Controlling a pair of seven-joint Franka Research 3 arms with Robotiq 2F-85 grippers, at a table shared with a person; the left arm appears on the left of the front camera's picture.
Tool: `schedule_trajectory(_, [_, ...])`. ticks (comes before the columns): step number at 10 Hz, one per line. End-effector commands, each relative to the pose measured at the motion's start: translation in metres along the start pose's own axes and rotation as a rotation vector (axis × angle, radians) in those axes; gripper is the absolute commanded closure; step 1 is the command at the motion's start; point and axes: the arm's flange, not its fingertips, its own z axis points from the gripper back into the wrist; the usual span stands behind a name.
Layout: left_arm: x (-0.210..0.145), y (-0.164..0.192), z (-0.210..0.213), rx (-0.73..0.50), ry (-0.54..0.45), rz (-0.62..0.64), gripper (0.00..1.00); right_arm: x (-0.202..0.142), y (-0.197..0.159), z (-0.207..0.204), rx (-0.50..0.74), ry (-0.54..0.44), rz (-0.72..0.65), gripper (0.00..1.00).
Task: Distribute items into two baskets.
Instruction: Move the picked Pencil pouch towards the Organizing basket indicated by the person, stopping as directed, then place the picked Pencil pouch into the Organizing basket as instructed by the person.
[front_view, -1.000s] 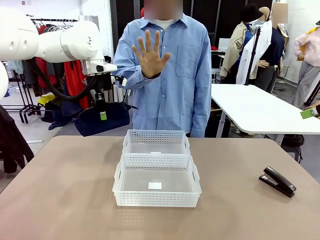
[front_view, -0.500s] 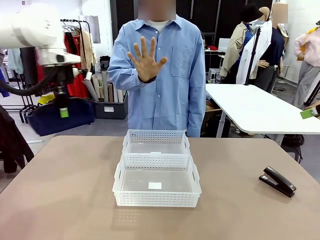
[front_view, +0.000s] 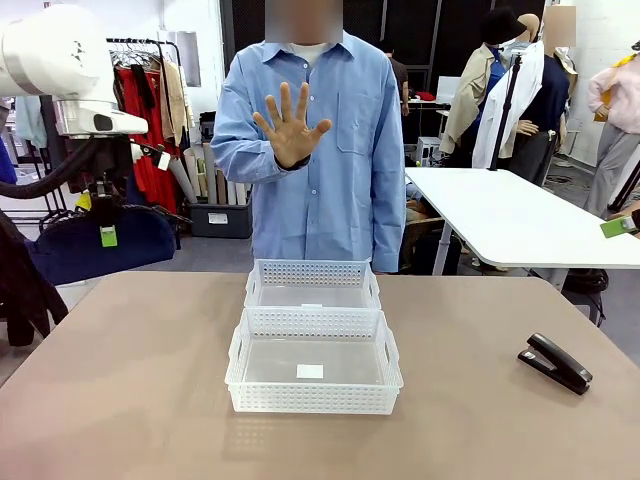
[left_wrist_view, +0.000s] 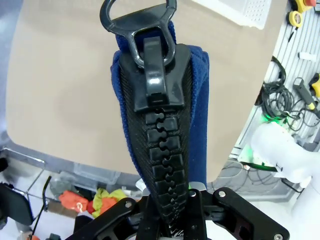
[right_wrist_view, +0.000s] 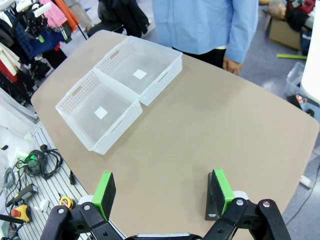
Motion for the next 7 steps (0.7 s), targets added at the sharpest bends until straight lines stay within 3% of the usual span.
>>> schedule_trajectory(1, [-0.0054,0.0014,-0.0017,-0.016,0.006,-0.059,1.0,0.0018,-0.0021,0.0006,0.017,-0.032,0.019,0.0])
schedule_trajectory(2, [0.0,0.0,0.0,0.0,0.0,0.0,1.0,0.0018,-0.0021,0.0006,0.017,-0.032,0.019,0.0])
schedule_trajectory(7, [0.0,0.0,0.0,0.0,0.0,0.0,1.0,0.0018,-0.0021,0.0006,0.017,-0.032,0.019,0.0])
